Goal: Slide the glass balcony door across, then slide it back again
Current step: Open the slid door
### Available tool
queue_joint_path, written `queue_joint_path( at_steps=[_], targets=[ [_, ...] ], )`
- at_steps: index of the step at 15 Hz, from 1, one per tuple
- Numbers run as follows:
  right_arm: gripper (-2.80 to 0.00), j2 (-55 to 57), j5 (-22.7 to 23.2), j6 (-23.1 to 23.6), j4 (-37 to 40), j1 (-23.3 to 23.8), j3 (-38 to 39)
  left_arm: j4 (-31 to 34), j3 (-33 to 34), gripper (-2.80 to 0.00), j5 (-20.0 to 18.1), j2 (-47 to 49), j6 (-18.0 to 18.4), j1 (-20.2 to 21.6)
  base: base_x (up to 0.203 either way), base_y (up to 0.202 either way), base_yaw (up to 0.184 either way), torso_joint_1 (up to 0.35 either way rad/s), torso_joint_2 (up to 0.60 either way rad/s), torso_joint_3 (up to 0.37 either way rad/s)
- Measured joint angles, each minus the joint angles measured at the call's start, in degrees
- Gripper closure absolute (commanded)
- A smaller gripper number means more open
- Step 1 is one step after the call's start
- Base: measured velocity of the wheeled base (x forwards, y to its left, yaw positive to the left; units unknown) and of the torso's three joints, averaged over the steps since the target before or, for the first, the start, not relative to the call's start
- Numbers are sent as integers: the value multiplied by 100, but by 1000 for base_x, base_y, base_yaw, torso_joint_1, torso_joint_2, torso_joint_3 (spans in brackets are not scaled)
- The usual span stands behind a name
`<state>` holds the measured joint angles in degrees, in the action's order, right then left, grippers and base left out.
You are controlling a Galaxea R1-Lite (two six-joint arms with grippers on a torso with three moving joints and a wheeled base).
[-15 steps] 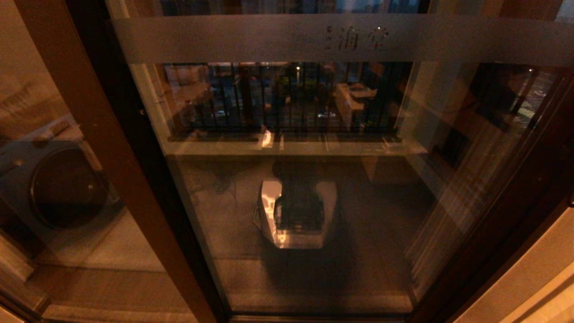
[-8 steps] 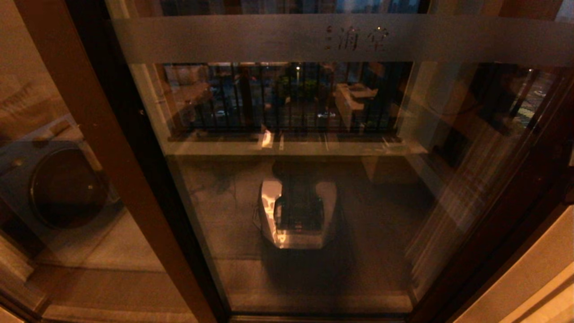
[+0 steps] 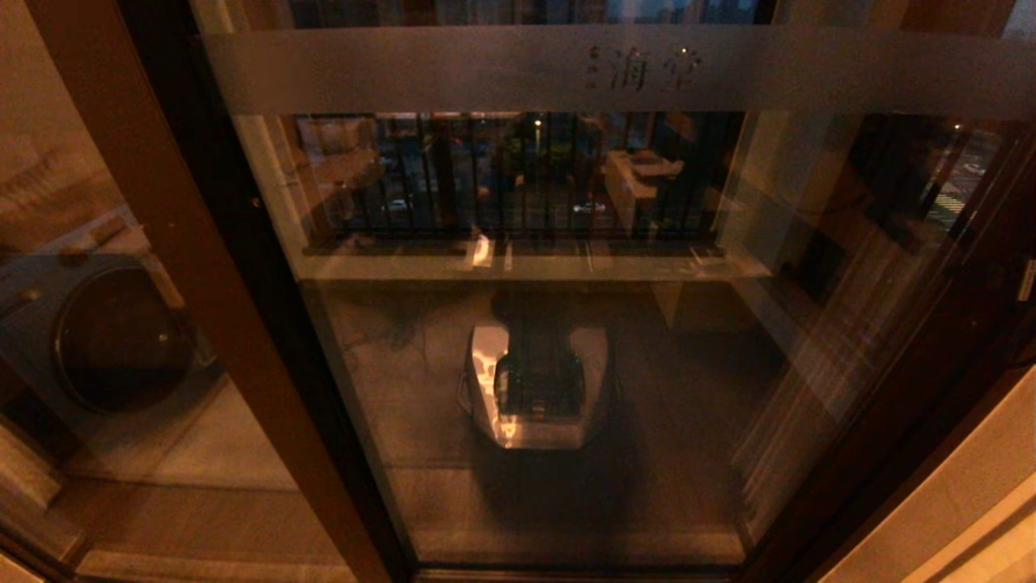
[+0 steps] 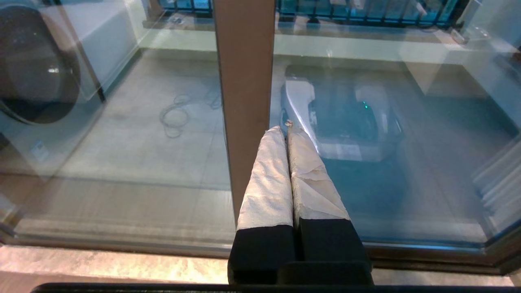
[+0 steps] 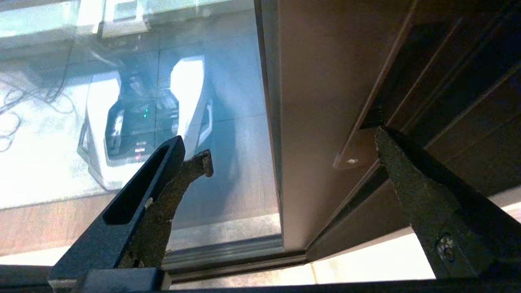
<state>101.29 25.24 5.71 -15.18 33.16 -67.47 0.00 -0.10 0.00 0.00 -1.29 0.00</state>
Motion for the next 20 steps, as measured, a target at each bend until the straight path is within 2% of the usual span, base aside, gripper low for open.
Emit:
queue_joint_path(
  at_steps=[11, 20],
  targets=[
    [-280, 363, -8, -99, -578, 5, -80, -7, 10, 0, 0, 0, -1, 0, 0, 0, 0, 0, 0, 0],
    [-280, 491, 261, -210, -712, -44, -19, -7, 10, 0, 0, 0, -1, 0, 0, 0, 0, 0, 0, 0]
  ],
)
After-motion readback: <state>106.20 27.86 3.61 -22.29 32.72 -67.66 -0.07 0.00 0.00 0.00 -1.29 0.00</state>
